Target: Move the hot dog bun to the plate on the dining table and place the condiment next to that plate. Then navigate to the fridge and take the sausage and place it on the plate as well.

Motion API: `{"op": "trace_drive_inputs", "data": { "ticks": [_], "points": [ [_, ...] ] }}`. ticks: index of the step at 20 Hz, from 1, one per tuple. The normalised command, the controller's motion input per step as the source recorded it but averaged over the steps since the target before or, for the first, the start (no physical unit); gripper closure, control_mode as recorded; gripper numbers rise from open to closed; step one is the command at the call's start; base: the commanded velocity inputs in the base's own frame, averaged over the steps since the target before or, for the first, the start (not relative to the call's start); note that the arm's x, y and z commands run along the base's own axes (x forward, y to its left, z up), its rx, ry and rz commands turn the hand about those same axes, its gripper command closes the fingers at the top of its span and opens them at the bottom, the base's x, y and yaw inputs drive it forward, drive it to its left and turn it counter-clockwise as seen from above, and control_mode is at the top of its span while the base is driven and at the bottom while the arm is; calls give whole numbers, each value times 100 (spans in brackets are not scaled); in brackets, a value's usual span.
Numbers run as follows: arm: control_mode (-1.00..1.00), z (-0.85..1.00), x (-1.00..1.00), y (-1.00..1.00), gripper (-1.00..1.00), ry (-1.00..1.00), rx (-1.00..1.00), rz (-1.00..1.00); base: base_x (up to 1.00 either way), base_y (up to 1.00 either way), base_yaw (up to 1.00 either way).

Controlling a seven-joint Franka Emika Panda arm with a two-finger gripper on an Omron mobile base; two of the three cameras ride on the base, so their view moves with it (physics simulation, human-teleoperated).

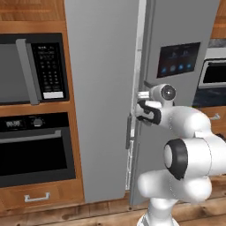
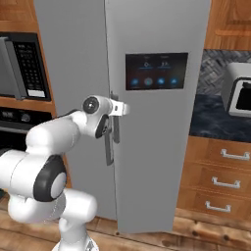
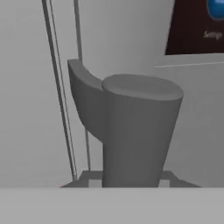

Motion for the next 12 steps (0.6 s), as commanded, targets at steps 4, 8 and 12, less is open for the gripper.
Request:
{"op": "trace_drive_inputs", "data": {
  "ticks": [4, 8, 12],
  "points": [
    [-100, 24, -98, -35, 100, 3, 18, -13, 0, 0, 0],
    [-100, -6, -25, -10, -100, 11, 5, -9, 0, 0, 0],
    [-100, 0, -50, 47, -100, 6, -8, 2, 0, 0, 0]
  ]
}}
